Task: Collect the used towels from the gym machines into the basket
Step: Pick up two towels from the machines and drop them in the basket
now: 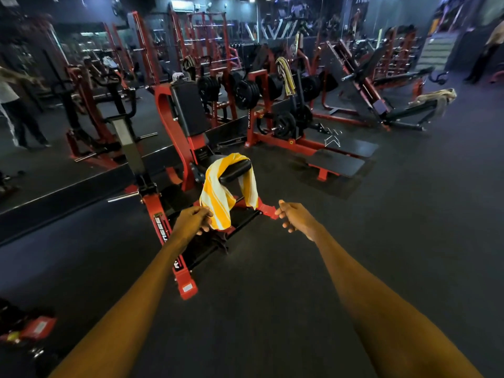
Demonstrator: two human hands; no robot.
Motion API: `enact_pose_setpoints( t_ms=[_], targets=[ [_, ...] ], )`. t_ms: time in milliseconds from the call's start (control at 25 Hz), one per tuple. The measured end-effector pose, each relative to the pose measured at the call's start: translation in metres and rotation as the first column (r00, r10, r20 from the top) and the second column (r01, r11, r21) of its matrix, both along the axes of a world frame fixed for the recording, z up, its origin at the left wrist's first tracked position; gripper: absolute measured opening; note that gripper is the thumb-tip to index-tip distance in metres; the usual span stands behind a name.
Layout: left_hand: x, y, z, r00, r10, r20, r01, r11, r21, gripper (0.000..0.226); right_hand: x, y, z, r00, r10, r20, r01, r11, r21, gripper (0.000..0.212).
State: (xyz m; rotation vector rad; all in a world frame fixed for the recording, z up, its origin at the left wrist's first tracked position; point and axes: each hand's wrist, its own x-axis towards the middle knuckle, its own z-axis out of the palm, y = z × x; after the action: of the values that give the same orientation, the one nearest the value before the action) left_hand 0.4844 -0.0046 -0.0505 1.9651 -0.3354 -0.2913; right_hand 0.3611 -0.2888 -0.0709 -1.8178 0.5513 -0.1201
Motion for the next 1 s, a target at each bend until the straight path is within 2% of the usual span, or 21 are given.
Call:
enact_pose_setpoints(
  t_ms=[200, 400, 560, 680, 880, 1000],
  targets=[
    [0.104, -0.051, -0.005, 1.000, 0.012, -0.021, -0.011, 1.000, 0.019, 0.029, 0.106, -0.038, -0.011, 0.997, 0.056, -0.060, -0.058, 0.998, -0.034, 0.040],
    [0.231, -0.095, -0.019, 1.000, 0.010, -0.003, -0.010, 1.000, -0.006, 0.030, 0.228, -0.077, -0.024, 0.997, 0.040, -0.061, -0.042, 0.998, -0.038, 0.040],
    [0.338, -0.126, -0.026, 0.999, 0.018, -0.051, -0.019, 1.000, -0.012, 0.029, 0.337, -0.103, -0.029, 0.990, 0.054, -0.130, -0.063, 0.996, -0.068, 0.041],
    [0.409, -0.144, -0.022, 0.997, 0.041, -0.070, -0.044, 0.998, -0.041, 0.026, 0.410, -0.119, -0.022, 0.990, 0.058, -0.132, -0.071, 0.993, -0.093, 0.034],
    [0.510, -0.178, -0.039, 0.990, 0.058, -0.129, -0.064, 0.997, -0.045, 0.026, 0.524, -0.148, -0.030, 0.969, 0.127, -0.212, -0.164, 0.972, -0.166, 0.020],
    [0.565, -0.200, -0.048, 0.986, 0.096, -0.138, -0.101, 0.994, -0.032, 0.026, 0.592, -0.164, -0.042, 0.958, 0.172, -0.229, -0.221, 0.952, -0.210, 0.023]
  ],
)
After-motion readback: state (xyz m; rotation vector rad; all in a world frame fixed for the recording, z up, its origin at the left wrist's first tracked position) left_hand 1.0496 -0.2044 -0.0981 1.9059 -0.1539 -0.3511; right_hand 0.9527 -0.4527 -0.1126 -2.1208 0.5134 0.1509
